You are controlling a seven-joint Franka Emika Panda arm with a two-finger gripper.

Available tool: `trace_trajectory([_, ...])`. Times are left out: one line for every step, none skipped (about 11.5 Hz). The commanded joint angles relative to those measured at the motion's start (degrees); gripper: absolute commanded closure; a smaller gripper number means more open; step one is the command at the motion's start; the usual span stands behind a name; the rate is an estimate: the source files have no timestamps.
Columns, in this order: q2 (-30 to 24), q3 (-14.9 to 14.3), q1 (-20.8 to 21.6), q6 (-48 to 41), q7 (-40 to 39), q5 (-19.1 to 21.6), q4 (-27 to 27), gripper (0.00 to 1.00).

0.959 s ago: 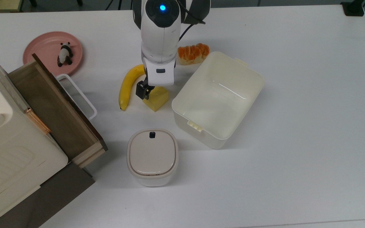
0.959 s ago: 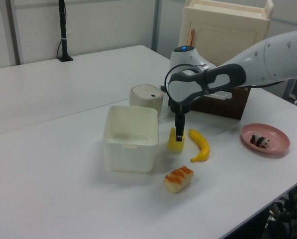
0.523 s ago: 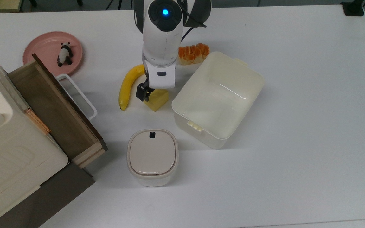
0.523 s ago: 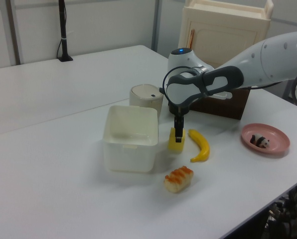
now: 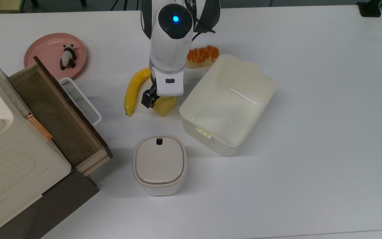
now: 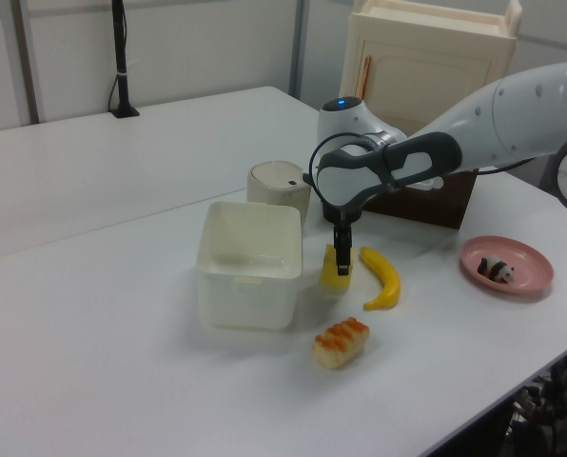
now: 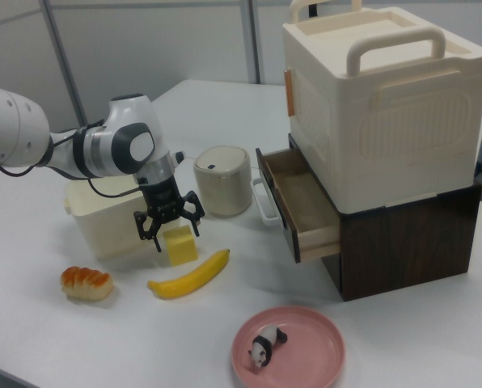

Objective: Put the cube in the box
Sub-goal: 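Close the gripper around the yellow cube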

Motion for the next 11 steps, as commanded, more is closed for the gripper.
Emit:
trace_trajectory([0.5,-0.3,0.7,0.9,1.7,-3.2,0.3,0.57])
trace_trajectory([0.4,-0.3,0.8,0.9,1.7,-3.2,0.3,0.62])
trace_trajectory([0.4,-0.3,0.8,0.9,1.7,-3.2,0.3,0.63])
trace_trajectory([0.4,-0.3,0.8,0.9,1.7,-3.1,0.3,0.64])
trace_trajectory([0.4,-0.3,0.8,0.9,1.7,-3.1,0.3,0.65])
trace_trajectory([0.3,-0.3,0.8,0.8,1.8,-3.1,0.4,0.64])
trace_trajectory([-0.1,-0.3,0.8,0.8,1.7,-3.1,0.4,0.64])
trace_trajectory([-1.5,-0.3,0.7,0.5,1.7,-3.1,0.3,0.65])
trace_trajectory([-3.6,-0.3,0.4,0.2,1.6,-2.6,0.2,0.65])
trace_trajectory([-5.2,-0.3,0.2,0.2,1.7,-2.3,0.1,0.65])
trace_trajectory([-6.2,-0.3,0.2,0.0,1.7,-2.3,0.0,0.65])
